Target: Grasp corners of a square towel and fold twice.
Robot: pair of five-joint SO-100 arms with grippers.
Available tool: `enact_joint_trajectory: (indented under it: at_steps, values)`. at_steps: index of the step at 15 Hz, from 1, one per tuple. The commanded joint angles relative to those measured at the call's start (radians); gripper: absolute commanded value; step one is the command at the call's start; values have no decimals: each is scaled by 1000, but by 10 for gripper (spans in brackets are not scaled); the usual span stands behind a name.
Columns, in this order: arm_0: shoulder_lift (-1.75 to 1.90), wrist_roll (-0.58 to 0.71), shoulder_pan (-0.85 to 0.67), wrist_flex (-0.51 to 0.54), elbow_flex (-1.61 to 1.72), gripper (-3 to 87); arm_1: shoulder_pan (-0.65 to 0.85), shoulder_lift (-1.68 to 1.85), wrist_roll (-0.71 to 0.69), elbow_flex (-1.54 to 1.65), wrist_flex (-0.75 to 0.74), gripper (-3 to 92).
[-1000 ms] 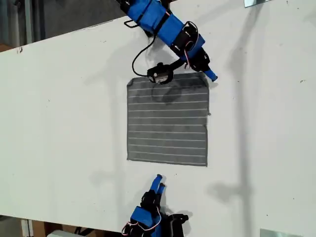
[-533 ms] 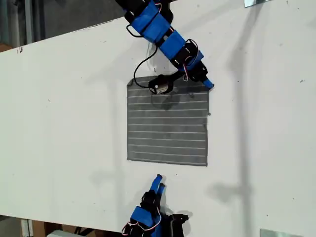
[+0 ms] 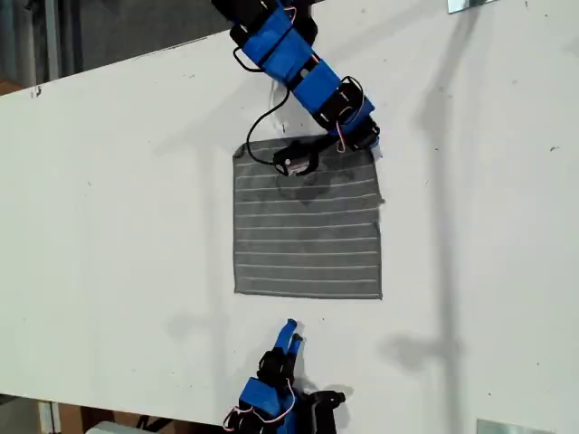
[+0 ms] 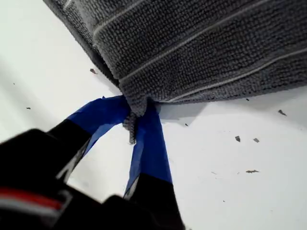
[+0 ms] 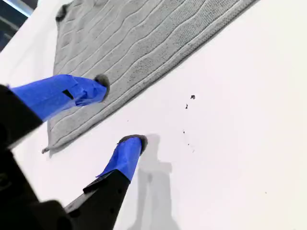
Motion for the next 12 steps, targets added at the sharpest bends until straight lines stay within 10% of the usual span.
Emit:
enact_joint_trajectory:
  at_steps: [1, 7, 12]
  values:
    - [-37, -49, 64, -6, -140, 202, 23, 2, -20, -21, 0, -1]
    - [-1243, -64, 230, -156, -861, 209, 32, -3, -31, -23, -8, -1]
    - [-1736, -218, 391, -500, -940, 217, 25, -6, -31, -23, -14, -1]
